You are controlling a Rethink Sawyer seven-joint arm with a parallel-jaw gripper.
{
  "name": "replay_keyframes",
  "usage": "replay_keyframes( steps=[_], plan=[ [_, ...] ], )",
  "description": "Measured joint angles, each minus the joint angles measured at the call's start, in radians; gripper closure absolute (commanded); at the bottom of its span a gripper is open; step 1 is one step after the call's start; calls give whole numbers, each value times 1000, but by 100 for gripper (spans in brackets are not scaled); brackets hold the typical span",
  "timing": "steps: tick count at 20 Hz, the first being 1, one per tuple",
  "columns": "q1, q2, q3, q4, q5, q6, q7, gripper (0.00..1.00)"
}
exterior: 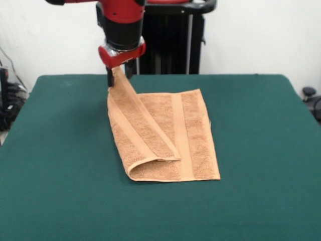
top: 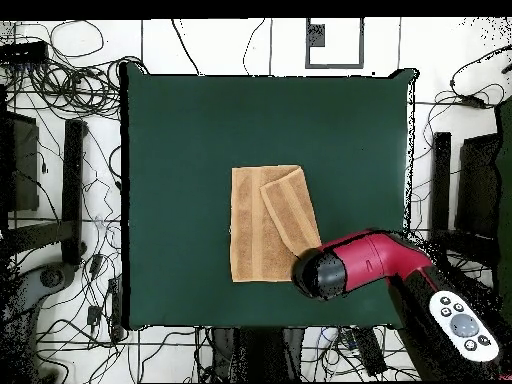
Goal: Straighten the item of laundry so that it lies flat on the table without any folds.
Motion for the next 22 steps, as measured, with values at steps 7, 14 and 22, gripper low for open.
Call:
replay_keyframes(
  steps=[7, 14, 22],
  plan=[
    [0, 0, -16, 14, -1, -14, 0, 0],
    [2, 0, -37, 24, -1, -28, 0, 0],
    [6, 0, -51, 25, 0, -29, 0, 0]
  ],
)
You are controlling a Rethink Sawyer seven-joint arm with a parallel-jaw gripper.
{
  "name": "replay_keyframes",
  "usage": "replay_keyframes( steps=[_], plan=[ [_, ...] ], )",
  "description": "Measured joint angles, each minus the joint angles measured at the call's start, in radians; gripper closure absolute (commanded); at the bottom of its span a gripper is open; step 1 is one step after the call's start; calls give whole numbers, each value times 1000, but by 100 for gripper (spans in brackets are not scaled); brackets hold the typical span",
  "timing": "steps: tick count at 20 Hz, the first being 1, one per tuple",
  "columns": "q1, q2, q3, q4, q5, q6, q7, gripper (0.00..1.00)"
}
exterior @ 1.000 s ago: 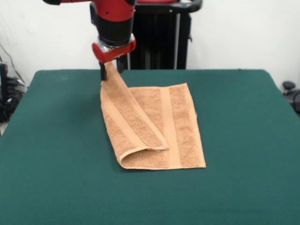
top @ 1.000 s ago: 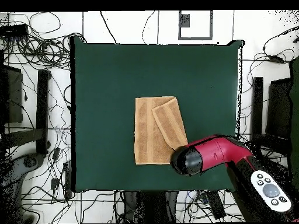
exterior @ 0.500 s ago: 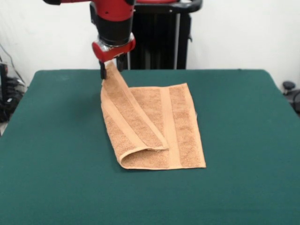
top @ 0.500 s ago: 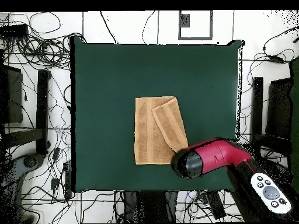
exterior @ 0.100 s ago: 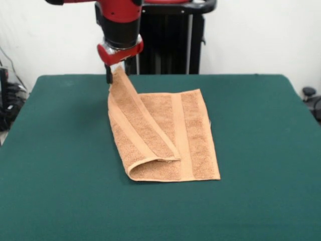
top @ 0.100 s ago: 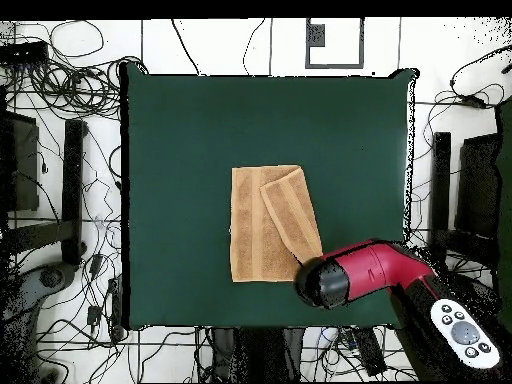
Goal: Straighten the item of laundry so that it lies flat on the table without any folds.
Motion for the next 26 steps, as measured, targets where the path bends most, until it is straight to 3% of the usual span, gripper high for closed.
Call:
replay_keyframes(
  steps=[1, 17, 26],
  plan=[
    [2, 0, -3, 0, 0, 0, 0, 100],
    [1, 0, -44, 1, -6, -52, 0, 100],
    [-61, 33, -48, 9, 10, -126, 0, 100]
  ],
)
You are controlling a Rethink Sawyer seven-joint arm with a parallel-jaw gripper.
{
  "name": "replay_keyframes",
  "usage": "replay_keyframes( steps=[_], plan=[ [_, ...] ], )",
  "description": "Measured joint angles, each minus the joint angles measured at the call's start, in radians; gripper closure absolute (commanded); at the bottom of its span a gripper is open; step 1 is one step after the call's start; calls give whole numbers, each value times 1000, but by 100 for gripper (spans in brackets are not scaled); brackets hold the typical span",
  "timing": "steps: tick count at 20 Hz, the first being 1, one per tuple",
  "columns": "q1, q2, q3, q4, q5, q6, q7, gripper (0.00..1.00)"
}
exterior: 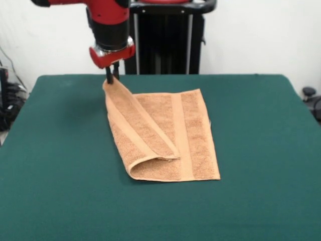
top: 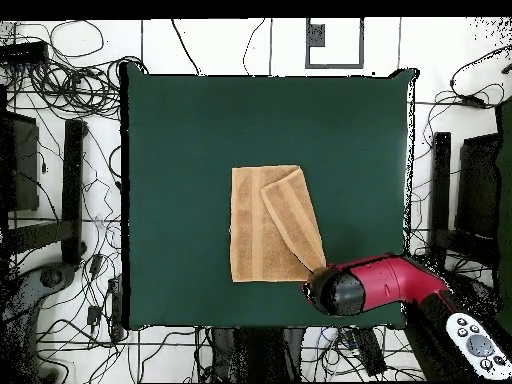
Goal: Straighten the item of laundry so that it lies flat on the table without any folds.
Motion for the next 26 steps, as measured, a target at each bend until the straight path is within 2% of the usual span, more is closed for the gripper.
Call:
replay_keyframes(
  steps=[8, 12, 26],
  plan=[
    [-50, 117, -33, -14, 8, -107, 0, 100],
    [-44, 138, -63, -20, 20, -150, 0, 100],
    [-31, 75, -128, -19, 108, -189, 1, 100]
  ],
)
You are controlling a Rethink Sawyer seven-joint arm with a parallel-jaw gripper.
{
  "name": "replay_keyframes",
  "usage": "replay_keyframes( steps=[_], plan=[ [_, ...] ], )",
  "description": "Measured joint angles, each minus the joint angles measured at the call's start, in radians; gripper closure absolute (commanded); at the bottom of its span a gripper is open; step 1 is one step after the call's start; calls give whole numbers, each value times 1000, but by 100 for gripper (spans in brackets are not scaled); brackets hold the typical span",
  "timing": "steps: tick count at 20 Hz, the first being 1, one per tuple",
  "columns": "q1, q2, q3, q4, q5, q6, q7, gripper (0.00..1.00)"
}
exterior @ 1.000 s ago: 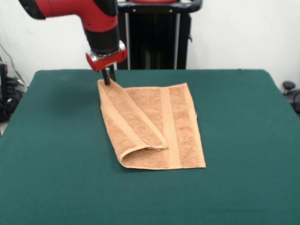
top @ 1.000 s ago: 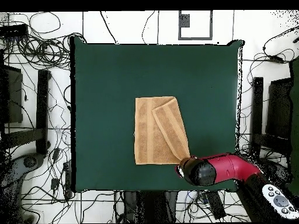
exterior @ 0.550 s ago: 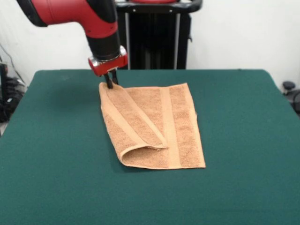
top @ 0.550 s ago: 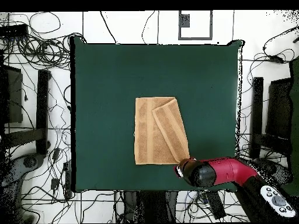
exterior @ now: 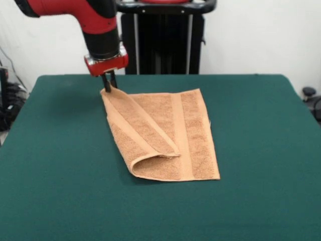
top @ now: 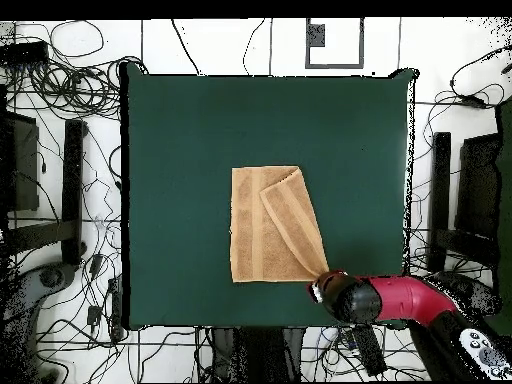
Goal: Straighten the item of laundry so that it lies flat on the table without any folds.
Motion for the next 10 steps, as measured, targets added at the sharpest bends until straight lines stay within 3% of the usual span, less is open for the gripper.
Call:
replay_keyframes(
  steps=[10],
  plan=[
    [2, -92, -10, 1, 75, 0, 0, 100]
  ],
)
